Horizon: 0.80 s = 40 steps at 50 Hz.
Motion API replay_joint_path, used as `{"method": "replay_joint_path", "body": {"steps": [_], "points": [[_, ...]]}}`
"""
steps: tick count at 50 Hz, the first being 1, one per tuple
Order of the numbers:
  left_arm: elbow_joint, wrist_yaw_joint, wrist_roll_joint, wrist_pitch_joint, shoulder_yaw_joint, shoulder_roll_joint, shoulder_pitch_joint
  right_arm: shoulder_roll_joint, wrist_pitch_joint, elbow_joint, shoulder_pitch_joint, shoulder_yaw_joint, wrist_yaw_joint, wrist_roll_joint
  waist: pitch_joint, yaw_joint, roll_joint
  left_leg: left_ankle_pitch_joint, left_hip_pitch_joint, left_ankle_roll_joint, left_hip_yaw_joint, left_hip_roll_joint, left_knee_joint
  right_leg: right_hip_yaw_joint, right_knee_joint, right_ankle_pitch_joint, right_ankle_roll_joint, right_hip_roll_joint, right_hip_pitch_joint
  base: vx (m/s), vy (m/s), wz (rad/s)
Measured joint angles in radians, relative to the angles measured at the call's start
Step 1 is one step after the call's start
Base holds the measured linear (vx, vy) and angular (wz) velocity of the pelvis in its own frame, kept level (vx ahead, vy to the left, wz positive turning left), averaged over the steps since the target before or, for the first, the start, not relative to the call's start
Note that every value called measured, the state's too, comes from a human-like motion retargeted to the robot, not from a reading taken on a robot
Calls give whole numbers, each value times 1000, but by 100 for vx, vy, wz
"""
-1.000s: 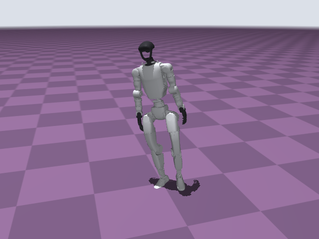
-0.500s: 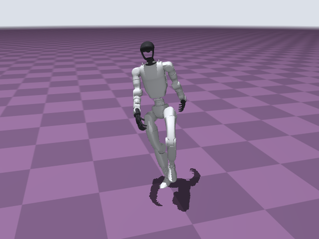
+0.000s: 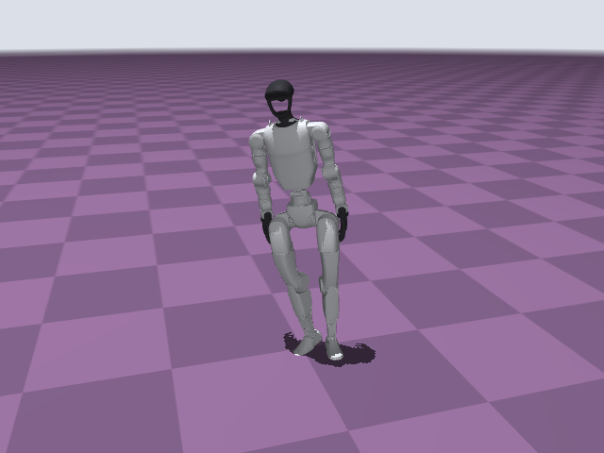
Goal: Upper body actions
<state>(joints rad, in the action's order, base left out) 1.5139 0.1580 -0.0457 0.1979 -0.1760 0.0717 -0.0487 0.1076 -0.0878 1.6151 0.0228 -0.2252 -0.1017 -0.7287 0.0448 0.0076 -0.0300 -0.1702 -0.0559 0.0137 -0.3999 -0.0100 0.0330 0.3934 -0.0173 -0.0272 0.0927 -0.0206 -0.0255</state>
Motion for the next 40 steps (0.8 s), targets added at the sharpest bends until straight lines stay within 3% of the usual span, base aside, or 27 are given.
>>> {"method": "replay_joint_path", "body": {"steps": [8,12,15,23,28,30,35,40], "points": [[37,-1,35,-4,41,-2,-44,9,-36,-67,8,-12,92,61,13,53,44,-45,30,14,-88,-11,14,-100,13,21,-16,25,15,-5,12,-55],[94,-8,40,6,27,7,-61,7,-7,-204,16,3,238,7,-12,-23,52,-60,50,23,-73,-32,-9,-83,17,15,-32,36,15,2,11,14],[155,-42,7,5,41,18,-48,17,58,-284,27,18,285,-23,-21,-7,61,-69,59,32,-100,-36,-12,-119,31,10,-43,42,15,1,8,-50],[173,-142,-92,-7,164,17,171,50,121,-292,107,-4,142,-82,17,-17,52,-116,103,64,-33,-44,28,-108,199,-30,-49,61,0,-4,13,-2],[65,-188,-126,-31,174,-31,376,60,70,-209,208,-47,147,-129,55,-23,2,-127,139,69,-13,10,45,-111,517,219,-26,77,105,-5,9,3],[7,-202,-160,-60,174,-50,453,65,36,-169,250,-63,157,-143,75,-45,-27,-129,152,68,-9,48,54,-96,720,295,48,94,199,-5,7,11],[-132,-291,-228,-114,133,-40,655,94,-68,-88,300,-97,197,-158,140,-179,-54,-132,152,89,6,86,75,10,1240,141,130,250,472,-12,9,40],[-232,-387,-245,-175,124,-13,764,118,-94,-40,336,-139,181,-133,193,-286,-56,-134,146,107,51,101,105,-7,1507,97,138,285,767,-3,5,39]]}}
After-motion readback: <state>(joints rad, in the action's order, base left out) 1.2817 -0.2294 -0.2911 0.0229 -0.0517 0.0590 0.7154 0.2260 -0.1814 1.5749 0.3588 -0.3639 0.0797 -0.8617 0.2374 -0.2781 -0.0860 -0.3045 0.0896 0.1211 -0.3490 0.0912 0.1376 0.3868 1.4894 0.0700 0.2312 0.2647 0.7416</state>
